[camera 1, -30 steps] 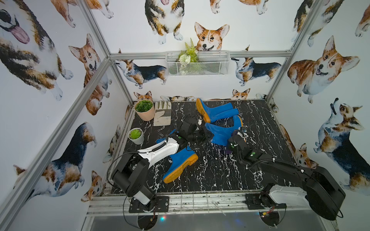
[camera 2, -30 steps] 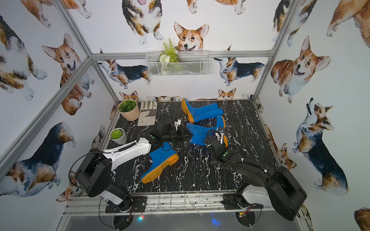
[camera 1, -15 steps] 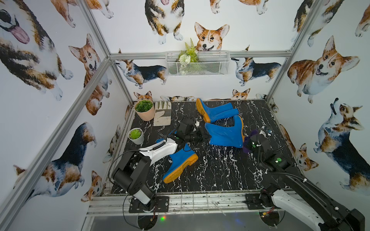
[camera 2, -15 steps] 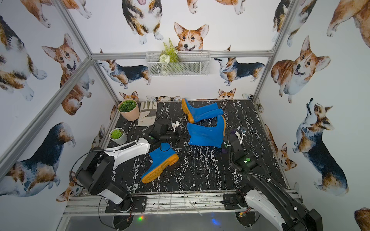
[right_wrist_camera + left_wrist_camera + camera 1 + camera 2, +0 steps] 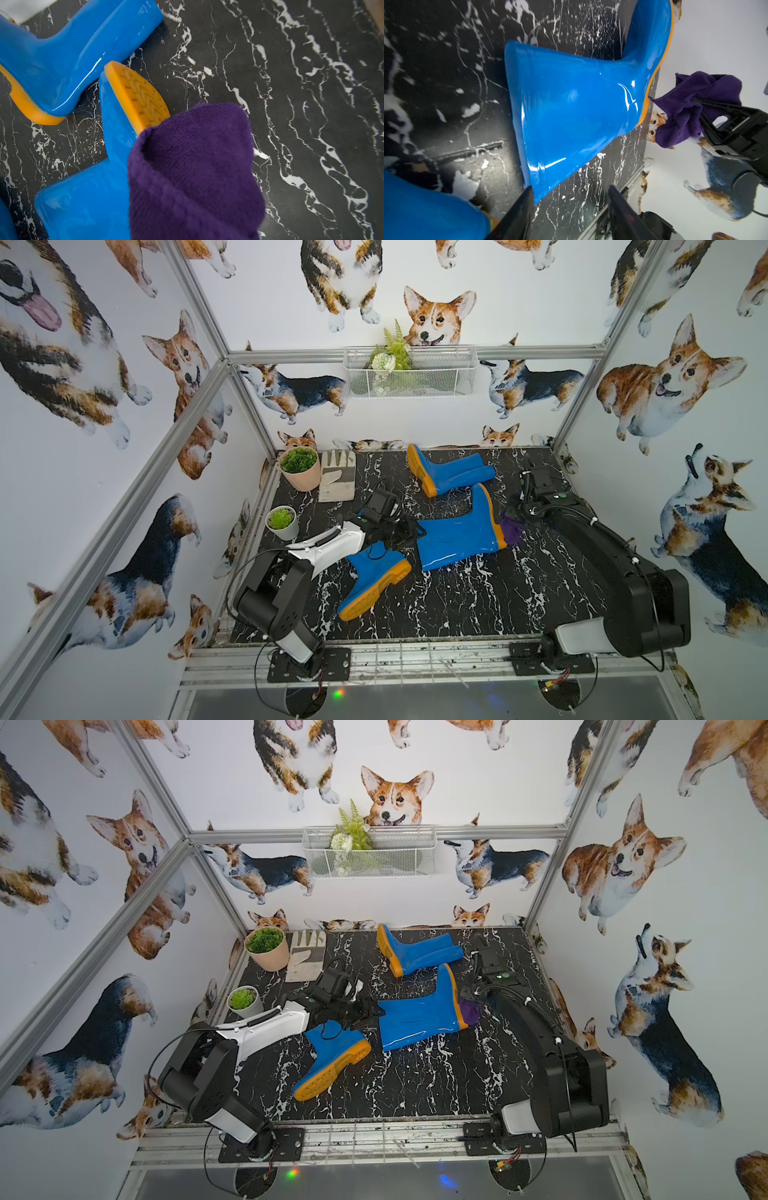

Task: Wipe the rubber boots with a cloth
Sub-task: Wipe the dirt off the rubber boot.

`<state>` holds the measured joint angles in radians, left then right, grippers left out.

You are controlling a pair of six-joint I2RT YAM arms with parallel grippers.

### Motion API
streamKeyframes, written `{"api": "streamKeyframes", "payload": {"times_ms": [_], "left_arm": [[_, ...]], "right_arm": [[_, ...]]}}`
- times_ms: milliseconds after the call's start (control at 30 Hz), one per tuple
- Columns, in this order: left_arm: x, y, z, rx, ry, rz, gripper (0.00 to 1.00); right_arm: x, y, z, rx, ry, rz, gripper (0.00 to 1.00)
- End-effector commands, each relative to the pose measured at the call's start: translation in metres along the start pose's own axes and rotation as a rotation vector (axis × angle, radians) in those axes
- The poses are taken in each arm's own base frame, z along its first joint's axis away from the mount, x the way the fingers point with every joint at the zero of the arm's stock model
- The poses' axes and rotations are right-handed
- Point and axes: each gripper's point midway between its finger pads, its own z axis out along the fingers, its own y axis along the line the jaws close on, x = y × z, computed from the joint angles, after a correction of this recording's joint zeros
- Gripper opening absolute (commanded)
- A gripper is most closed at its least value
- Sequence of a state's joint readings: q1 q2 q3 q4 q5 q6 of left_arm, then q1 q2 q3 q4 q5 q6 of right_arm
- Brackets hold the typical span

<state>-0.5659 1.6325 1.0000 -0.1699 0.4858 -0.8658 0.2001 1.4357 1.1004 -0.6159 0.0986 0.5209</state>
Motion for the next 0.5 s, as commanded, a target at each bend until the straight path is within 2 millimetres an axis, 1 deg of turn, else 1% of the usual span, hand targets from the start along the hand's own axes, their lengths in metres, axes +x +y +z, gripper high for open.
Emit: {"api": "streamKeyframes", "payload": {"times_ms": [0,100,233,333,467], "left_arm": [[-0.01,0.025,0.008,-0.075,-0.005,0.001,0.6],[-0.02,0.028,0.02,-0.052,-0.015,-0.019,0.61],[-0.03,0.024,0.044,0.011,-0.003,-0.044,0.61],[-0.034,0.019,0.059,0.081,0.002,-0.081,0.58],[-0.037,0.009,0.072,0.133,0.009,-0.092,0.52]], "right_arm": [[0.007,0.001,0.01,-0.007,0.052,-0.02,0.0],[0.019,0.0,0.023,0.003,0.107,-0.024,0.0],[0.044,-0.006,0.036,0.0,0.181,-0.008,0.0],[0.063,-0.009,0.037,-0.018,0.215,0.019,0.0],[0.089,-0.007,0.029,-0.038,0.241,0.02,0.0]]}}
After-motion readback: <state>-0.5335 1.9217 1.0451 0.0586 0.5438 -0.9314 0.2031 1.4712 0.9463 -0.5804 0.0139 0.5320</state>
